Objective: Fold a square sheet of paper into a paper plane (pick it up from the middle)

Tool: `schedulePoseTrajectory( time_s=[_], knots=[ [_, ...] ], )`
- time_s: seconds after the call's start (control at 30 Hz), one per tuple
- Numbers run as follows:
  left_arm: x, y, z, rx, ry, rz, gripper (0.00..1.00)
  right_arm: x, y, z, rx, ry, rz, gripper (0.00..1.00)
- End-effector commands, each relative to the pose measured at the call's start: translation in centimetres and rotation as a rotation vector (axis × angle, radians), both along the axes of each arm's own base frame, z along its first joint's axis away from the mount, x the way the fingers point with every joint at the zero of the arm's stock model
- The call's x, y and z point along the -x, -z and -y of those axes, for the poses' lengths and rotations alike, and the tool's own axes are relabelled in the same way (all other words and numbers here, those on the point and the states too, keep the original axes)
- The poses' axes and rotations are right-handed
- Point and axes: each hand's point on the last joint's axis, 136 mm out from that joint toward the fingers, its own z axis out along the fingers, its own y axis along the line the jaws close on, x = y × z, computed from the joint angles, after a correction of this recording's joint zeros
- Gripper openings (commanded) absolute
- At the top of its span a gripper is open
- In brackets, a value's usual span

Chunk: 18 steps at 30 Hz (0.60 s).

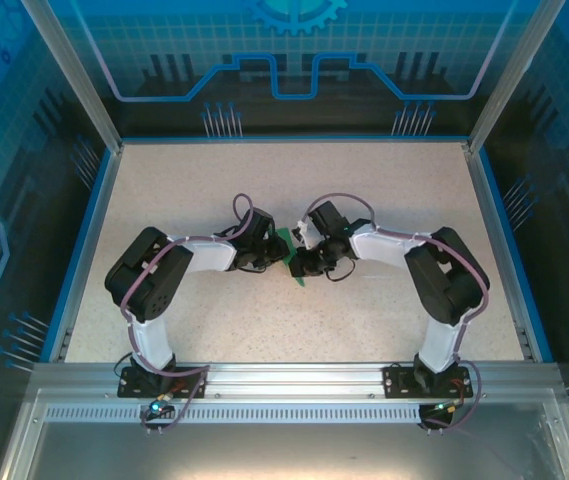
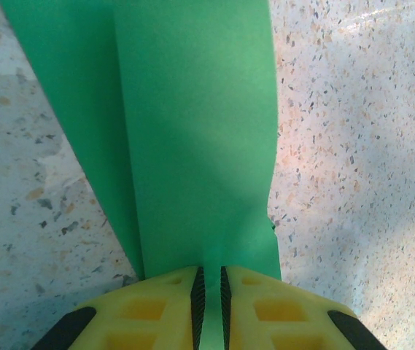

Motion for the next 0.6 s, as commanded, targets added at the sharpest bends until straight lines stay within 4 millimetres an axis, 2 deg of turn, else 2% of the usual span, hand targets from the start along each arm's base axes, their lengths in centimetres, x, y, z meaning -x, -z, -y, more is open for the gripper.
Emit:
schedulePoseTrajectory(
  time_s=[0.0, 0.23, 0.57],
  knots=[
    [1.5, 3.4, -2.0, -0.115, -0.007, -0.088, 0.2, 0.4, 1.5, 0.3, 0.033, -0.005, -0.038, 0.14],
    [1.5, 3.4, -2.0, -0.118, -0.007, -0.088, 0.2, 0.5, 2.7, 1.3, 0.053, 0.021, -0.062, 0.13],
    [1.4, 3.4, -2.1, -0.12, -0.008, -0.086, 0.2, 0.6, 3.0, 2.0, 0.063, 0.036, -0.069, 0.13]
  ],
)
